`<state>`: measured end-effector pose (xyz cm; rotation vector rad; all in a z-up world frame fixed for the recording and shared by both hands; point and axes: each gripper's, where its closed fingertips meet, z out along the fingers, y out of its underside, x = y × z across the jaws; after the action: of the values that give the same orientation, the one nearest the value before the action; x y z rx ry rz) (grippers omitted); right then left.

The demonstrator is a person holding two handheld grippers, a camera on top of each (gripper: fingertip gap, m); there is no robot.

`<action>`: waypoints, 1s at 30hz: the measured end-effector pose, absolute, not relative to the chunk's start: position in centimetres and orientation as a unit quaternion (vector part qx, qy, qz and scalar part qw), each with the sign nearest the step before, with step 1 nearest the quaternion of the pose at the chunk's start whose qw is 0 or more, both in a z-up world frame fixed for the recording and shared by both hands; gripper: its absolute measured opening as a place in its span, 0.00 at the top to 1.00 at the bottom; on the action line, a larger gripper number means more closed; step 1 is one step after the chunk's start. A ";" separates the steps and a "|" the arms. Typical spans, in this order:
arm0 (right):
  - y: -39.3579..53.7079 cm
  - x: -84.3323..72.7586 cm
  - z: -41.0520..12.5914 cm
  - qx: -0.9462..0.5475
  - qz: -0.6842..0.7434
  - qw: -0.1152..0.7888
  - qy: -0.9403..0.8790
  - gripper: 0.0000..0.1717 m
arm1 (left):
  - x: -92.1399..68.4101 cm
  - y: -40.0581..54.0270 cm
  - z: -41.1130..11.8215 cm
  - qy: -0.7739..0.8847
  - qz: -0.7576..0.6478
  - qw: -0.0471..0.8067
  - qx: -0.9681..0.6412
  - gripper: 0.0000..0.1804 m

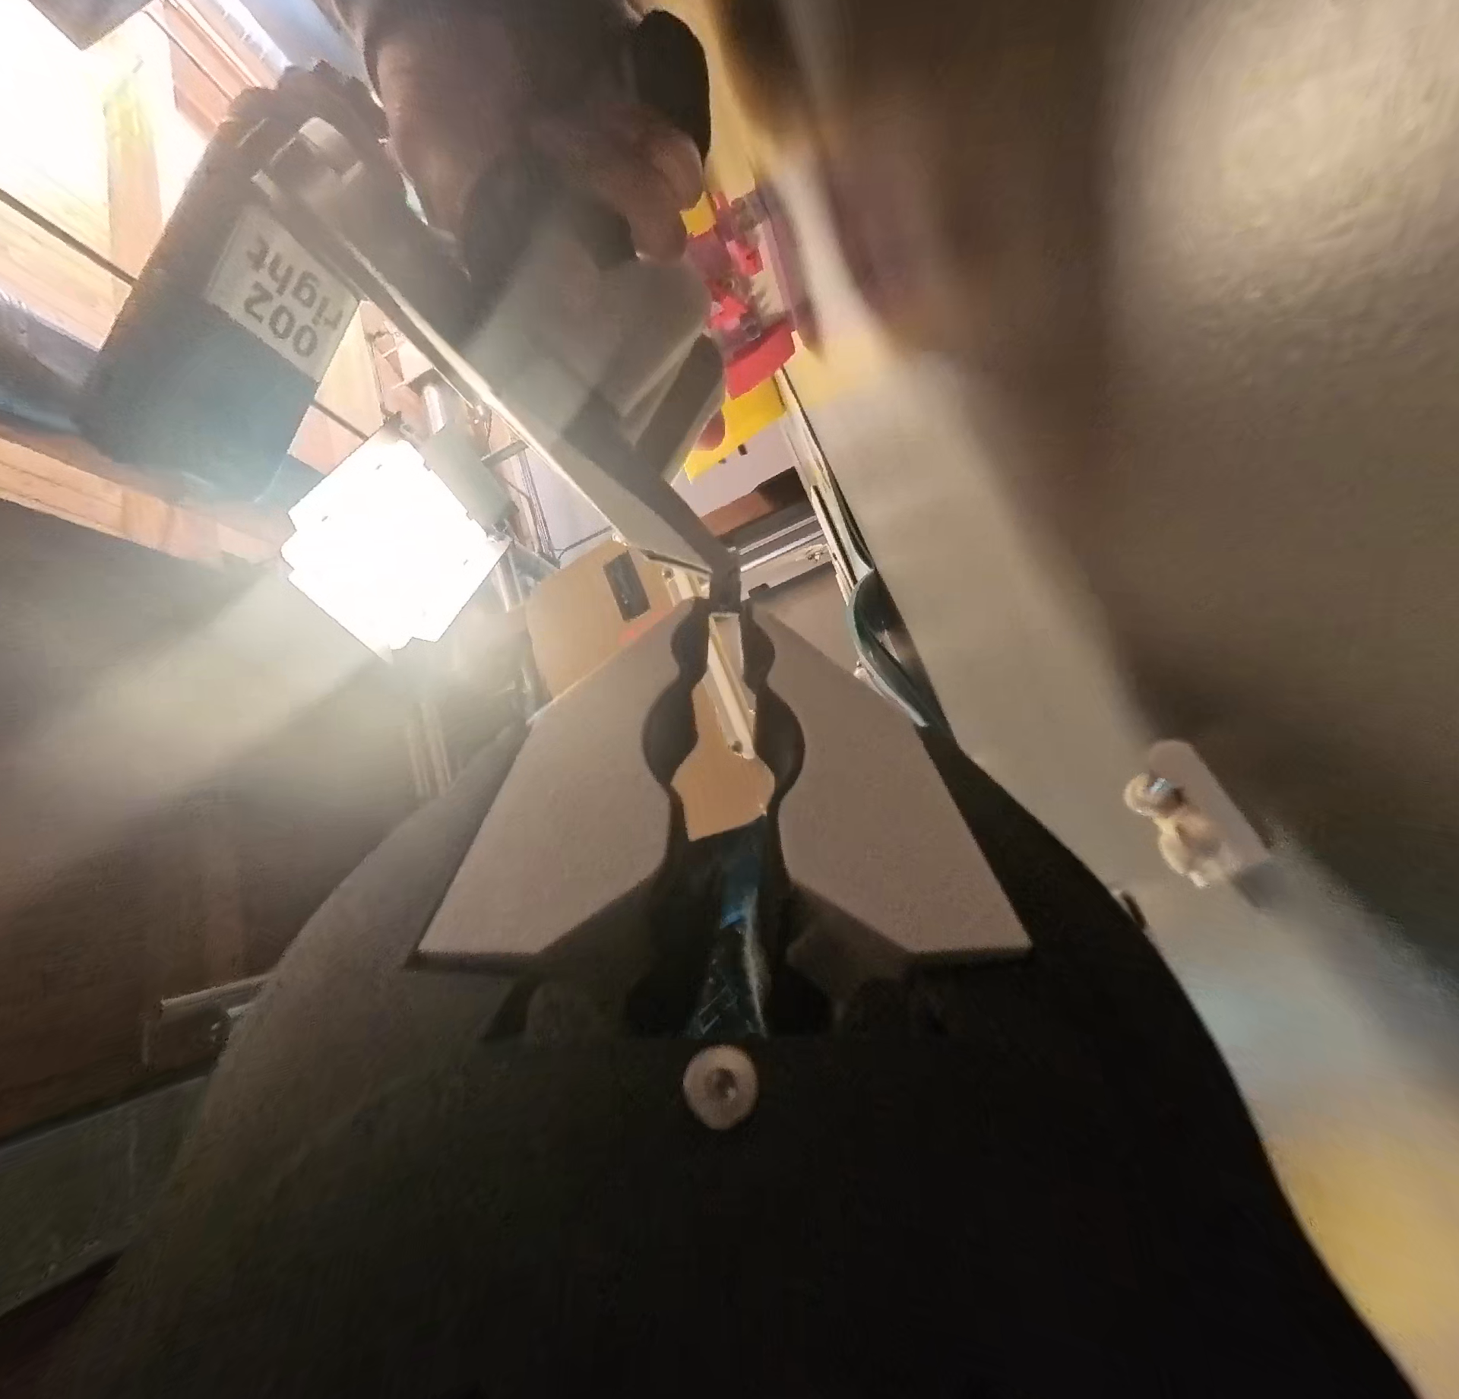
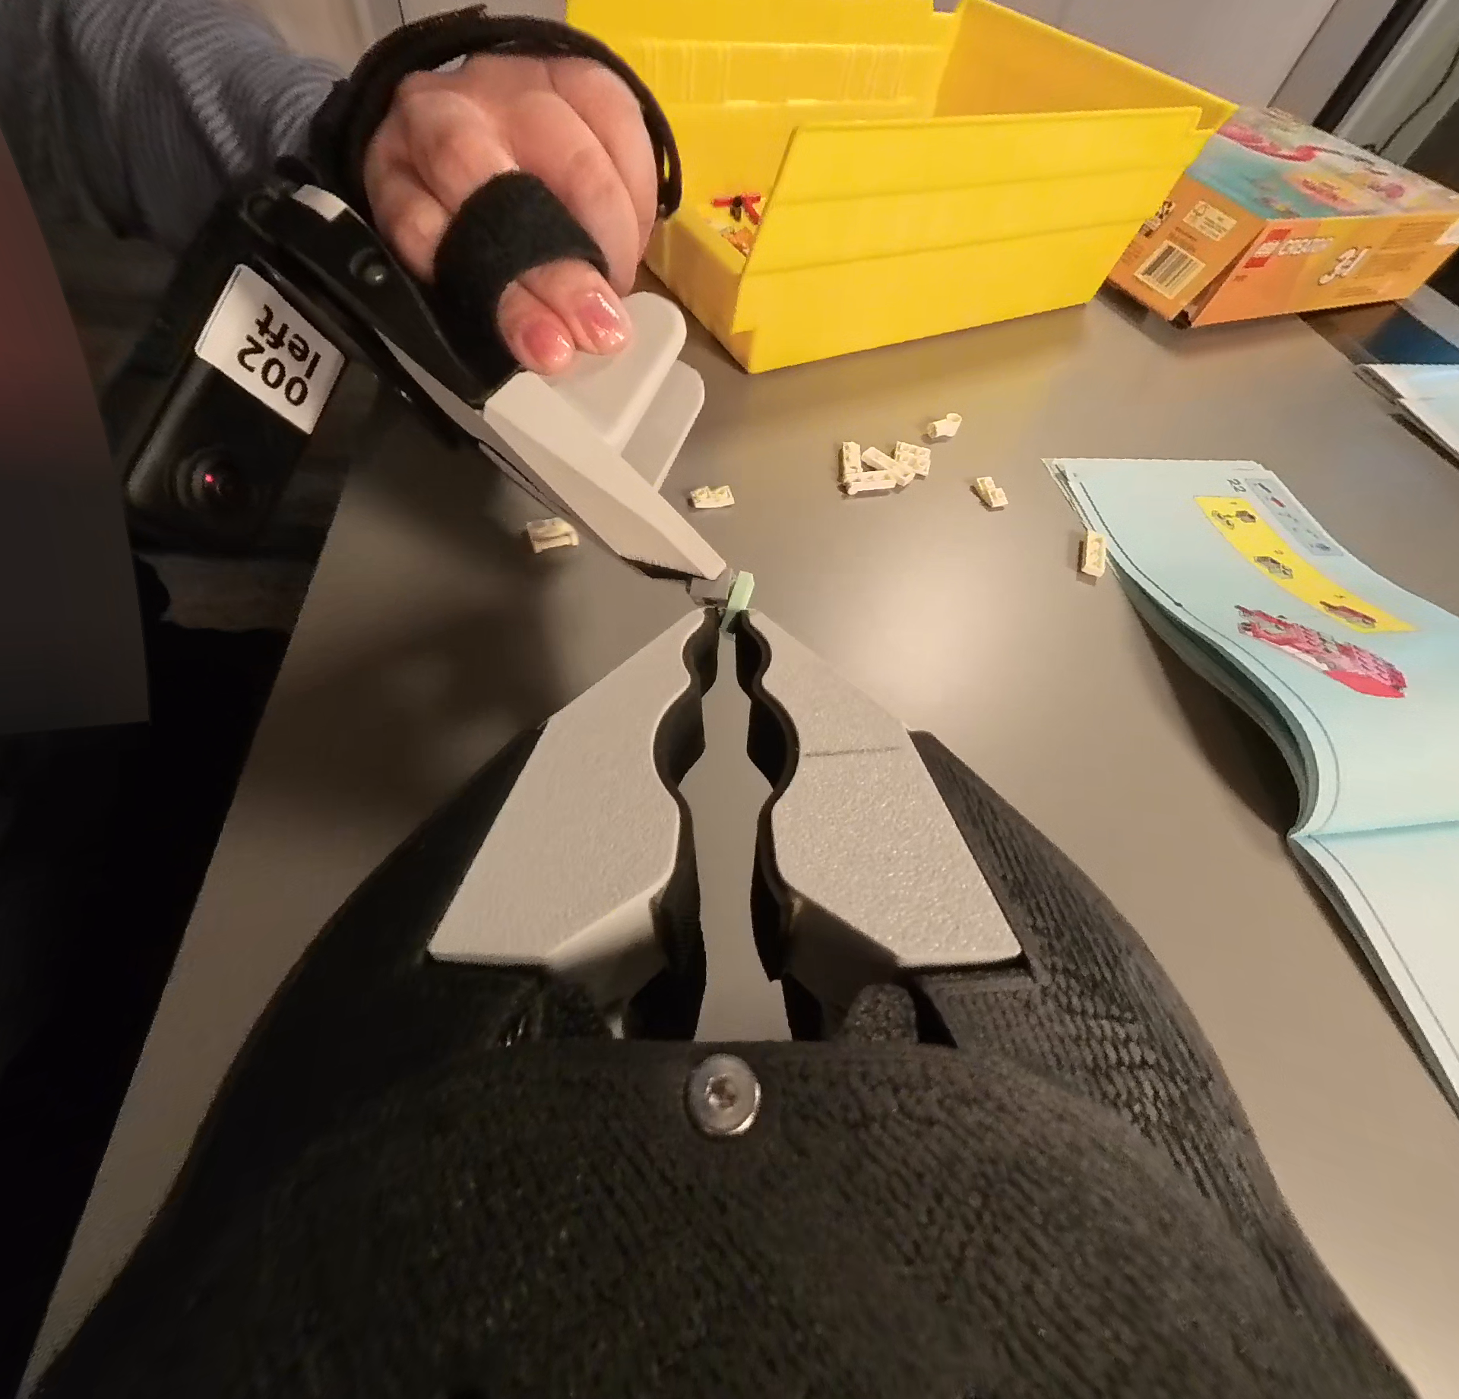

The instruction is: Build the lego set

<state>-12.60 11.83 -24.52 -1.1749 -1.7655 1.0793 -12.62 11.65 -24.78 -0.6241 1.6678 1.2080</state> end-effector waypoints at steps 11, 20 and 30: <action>10.8 -11.5 -24.7 -0.369 0.375 0.411 -0.744 0.99 | -11.7 10.8 -24.9 0.723 0.450 0.471 -0.229 0.97; 10.3 -11.1 -24.0 -0.360 0.418 0.398 -0.733 0.99 | -11.3 10.4 -24.3 0.726 0.416 0.493 -0.238 0.97; 9.9 -10.5 -23.9 -0.316 0.400 0.417 -0.753 0.99 | -10.7 10.3 -24.3 0.734 0.367 0.505 -0.266 0.97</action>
<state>-10.50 9.93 -23.94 -0.7936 -1.8892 1.0041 -10.71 10.29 -24.25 -0.6430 1.7721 0.8850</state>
